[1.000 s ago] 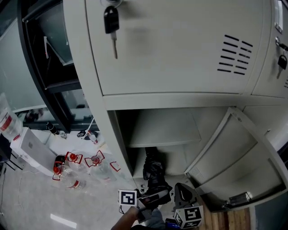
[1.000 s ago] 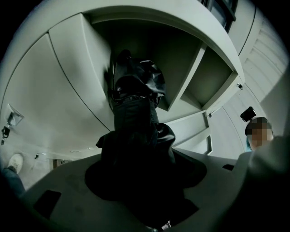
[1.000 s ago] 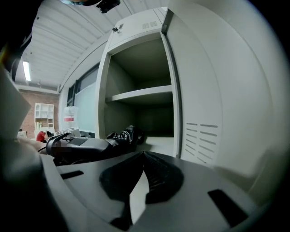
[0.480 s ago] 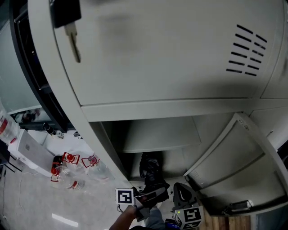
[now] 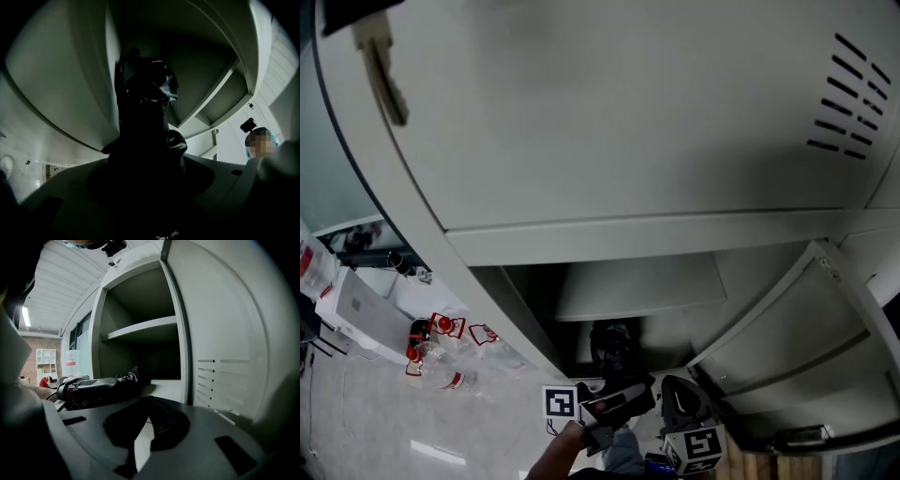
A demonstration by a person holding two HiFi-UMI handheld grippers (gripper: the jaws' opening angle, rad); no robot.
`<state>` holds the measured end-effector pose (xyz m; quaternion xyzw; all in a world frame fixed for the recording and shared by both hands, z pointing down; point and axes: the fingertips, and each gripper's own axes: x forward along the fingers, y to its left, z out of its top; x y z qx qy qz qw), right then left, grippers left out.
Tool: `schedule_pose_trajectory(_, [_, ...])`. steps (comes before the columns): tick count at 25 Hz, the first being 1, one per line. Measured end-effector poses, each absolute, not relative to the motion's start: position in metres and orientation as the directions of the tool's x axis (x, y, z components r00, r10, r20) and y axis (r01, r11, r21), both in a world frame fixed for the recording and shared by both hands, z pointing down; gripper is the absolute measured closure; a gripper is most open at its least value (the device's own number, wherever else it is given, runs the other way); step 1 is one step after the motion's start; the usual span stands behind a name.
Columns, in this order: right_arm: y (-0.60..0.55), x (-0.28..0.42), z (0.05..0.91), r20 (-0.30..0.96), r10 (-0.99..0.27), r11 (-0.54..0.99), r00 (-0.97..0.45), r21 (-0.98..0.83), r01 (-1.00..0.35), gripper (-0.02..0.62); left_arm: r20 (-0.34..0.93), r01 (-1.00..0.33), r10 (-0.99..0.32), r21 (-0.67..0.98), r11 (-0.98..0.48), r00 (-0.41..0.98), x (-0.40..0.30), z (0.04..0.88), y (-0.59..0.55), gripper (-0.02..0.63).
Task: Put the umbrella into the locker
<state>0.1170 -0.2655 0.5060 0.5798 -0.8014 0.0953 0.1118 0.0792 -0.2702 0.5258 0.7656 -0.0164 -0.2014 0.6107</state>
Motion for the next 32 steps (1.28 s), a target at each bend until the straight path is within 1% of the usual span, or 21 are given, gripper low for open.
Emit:
schedule_pose_trajectory(3, [-0.265, 0.115, 0.511, 0.3, -0.903, 0.315, -0.307, -0.022, -0.949, 0.594, -0.311, 0.249, -0.269, 0.938, -0.241, 0.911, 0.079, 0.525, -0.269, 0.31])
schedule_pose_trajectory(8, [-0.263, 0.109, 0.505, 0.289, -0.906, 0.319, -0.311, -0.021, -0.948, 0.594, -0.284, 0.225, -0.284, 0.948, -0.224, 0.916, 0.078, 0.528, -0.269, 0.304])
schedule_pose_trajectory(14, [-0.253, 0.104, 0.501, 0.279, -0.907, 0.324, -0.317, -0.021, -0.946, 0.594, -0.292, 0.24, -0.392, 0.954, -0.177, 0.872, 0.07, 0.529, -0.269, 0.284])
schedule_pose_trajectory(17, [-0.247, 0.106, 0.497, 0.27, -0.911, 0.32, -0.312, -0.015, -0.947, 0.594, -0.29, 0.232, -0.417, 0.955, -0.185, 0.862, 0.066, 0.529, -0.268, 0.281])
schedule_pose_trajectory(22, [-0.237, 0.105, 0.492, 0.256, -0.917, 0.314, -0.305, -0.007, -0.949, 0.594, -0.271, 0.192, -0.411, 0.955, -0.224, 0.87, 0.063, 0.527, -0.256, 0.273])
schedule_pose_trajectory(28, [-0.226, 0.088, 0.48, 0.224, -0.907, 0.367, -0.357, 0.004, -0.93, 0.594, -0.236, 0.14, -0.395, 0.956, -0.257, 0.888, 0.055, 0.526, -0.24, 0.273])
schedule_pose_trajectory(32, [-0.22, 0.08, 0.479, 0.223, -0.903, 0.379, -0.368, 0.006, -0.925, 0.594, -0.198, 0.106, -0.392, 0.964, -0.244, 0.899, 0.051, 0.53, -0.227, 0.273])
